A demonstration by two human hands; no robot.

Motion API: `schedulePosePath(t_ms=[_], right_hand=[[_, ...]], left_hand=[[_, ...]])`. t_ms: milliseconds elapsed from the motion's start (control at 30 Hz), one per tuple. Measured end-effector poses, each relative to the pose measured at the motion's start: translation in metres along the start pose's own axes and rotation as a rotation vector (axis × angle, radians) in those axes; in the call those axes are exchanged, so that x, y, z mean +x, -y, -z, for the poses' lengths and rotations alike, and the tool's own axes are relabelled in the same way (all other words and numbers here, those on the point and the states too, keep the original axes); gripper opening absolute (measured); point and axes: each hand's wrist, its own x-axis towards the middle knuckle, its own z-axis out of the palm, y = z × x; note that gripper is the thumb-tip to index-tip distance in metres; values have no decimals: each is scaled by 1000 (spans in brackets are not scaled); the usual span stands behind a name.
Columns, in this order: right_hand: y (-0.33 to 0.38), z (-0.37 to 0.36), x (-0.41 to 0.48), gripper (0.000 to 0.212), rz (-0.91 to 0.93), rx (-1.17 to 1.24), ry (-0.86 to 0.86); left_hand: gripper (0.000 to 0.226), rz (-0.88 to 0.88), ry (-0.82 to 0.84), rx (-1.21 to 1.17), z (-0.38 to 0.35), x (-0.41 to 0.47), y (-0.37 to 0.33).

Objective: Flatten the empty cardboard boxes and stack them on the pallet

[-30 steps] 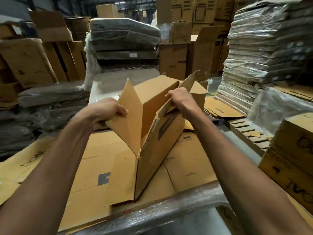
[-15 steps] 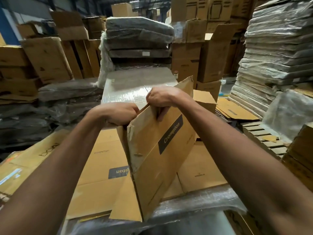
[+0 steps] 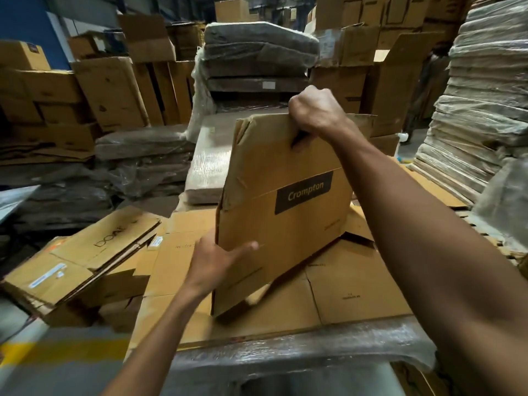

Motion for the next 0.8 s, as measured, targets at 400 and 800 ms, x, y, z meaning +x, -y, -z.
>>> schedulePosePath(t_ms=[400, 800], right_hand=[[-107, -20, -21, 19, -212, 783, -288], [-286, -178, -159, 32, -1116, 1145, -234]], left_hand=[[29, -115, -363, -65, -17, 52, -32], [38, 345, -380, -509, -2, 96, 4]])
